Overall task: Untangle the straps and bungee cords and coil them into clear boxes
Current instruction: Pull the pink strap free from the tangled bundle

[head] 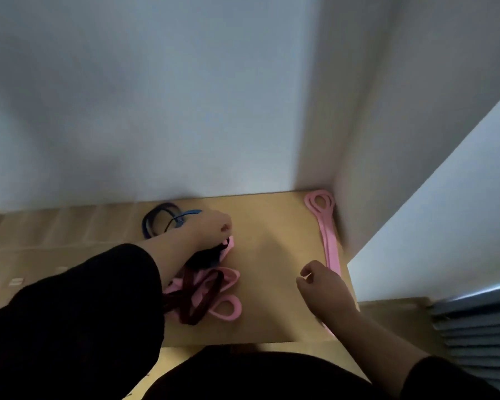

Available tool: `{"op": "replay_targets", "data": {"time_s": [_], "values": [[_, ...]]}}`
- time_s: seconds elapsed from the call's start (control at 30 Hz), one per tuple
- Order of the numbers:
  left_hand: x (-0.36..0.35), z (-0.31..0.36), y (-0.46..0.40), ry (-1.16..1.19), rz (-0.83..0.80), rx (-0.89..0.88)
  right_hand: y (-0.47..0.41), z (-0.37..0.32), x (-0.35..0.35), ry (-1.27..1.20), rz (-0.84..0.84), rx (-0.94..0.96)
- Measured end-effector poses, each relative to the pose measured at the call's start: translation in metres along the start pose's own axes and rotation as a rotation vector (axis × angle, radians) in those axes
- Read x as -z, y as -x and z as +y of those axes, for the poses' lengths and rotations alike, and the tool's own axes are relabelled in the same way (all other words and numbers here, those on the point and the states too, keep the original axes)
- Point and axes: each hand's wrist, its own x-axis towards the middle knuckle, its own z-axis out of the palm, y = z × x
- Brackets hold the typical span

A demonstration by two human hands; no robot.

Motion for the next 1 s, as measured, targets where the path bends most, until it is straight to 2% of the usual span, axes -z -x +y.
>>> {"op": "replay_targets", "data": {"time_s": [0.17, 0.33, 0.47, 0.63, 0.83, 1.0], "values": [[-0.011, -0.031, 0.055, 0.059, 0.087, 0.051, -0.01, -0.05, -0.024, 0.079, -0.108, 0.18], [-0.047, -0.059, 0.092, 0.219, 0.126, 0.092, -0.019, -0.087, -0.054, 0.142, -0.215, 0.239], [-0.074, -0.073, 0.106, 0.186, 0.071, 0.112, -0.027, -0.107, -0.078, 0.184, -0.266, 0.215], [-0.099, -0.09, 0.106, 0.212, 0.115, 0.103, -0.031, -0.127, -0.105, 0.253, -0.316, 0.104], [-0.108, -0.105, 0.101, 0.209, 0.165, 0.018, -0.032, -0.131, -0.108, 0.217, -0.199, -0.035], [-0.097, -0.111, 0.098, 0.233, 0.216, -0.105, -0.021, -0.154, -0.094, 0.06, 0.019, 0.052]]}}
